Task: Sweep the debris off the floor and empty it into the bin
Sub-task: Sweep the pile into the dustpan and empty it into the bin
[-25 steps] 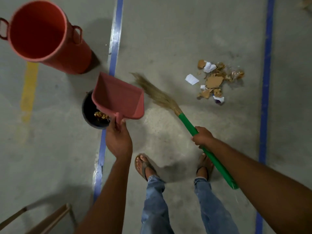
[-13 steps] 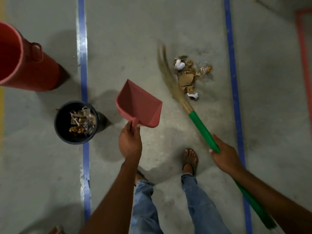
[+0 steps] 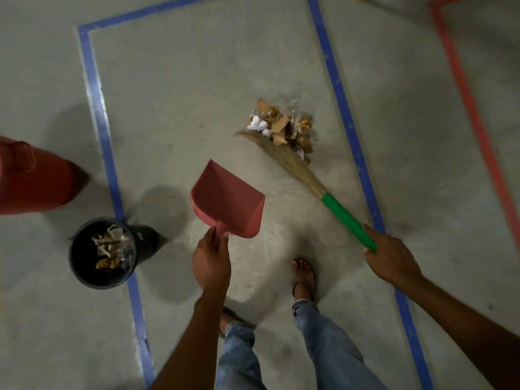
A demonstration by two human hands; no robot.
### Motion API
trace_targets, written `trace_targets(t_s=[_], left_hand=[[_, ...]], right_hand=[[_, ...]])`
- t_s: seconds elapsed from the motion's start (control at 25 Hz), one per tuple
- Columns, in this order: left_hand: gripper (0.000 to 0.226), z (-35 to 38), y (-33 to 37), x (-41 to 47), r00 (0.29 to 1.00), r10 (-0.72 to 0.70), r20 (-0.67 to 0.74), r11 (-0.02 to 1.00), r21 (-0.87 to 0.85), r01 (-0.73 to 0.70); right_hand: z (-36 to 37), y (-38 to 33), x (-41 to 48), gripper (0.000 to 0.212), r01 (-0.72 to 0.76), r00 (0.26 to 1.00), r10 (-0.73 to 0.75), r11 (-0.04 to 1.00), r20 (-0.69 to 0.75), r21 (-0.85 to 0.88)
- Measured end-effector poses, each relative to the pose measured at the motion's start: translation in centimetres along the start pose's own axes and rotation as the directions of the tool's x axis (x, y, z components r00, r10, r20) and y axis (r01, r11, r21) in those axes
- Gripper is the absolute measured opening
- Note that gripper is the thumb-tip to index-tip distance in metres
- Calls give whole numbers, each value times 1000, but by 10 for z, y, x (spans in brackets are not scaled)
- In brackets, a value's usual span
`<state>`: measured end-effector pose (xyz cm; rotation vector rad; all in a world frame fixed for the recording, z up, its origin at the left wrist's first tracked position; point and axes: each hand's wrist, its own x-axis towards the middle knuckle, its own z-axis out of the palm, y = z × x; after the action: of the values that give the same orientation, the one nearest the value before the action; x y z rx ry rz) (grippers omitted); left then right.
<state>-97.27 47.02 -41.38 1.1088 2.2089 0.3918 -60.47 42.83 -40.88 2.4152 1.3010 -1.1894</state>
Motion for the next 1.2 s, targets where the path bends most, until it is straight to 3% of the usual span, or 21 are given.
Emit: trace_targets(t_s=[0.16,0.32,0.44,0.56,0.72,0.88,1.2], left_hand=[[39,16,38,11,1000,10,24,1000,0,-10],[36,33,57,39,998,-3,59,999,-51,6],[45,67,45,77,995,-55,85,993,-104,64],[46,117,23,120,979,-145,145,971,-172,169],[26,176,-18,184,960,-201,193,950,-202,240],[35,222,-44,259,985,-115,129,973,-183,138],[37,277,-14,327,976,126,180,990,-78,-114]], right_hand=[[-39,30,-36,62,18,999,-26,982,42,190],[-57,32,-52,63,-42,999,46,957,-8,288],[-59,8,-4,67,-64,989,92,971,-112,232],[-54,-22,103,61,-31,977,72,979,-199,203],[-51,-50,247,46,45,982,-47,999,-184,-14],[-29,-31,322,67,99,967,-176,927,-187,-363],[41,52,305,77,267,924,-354,865,-141,-424]])
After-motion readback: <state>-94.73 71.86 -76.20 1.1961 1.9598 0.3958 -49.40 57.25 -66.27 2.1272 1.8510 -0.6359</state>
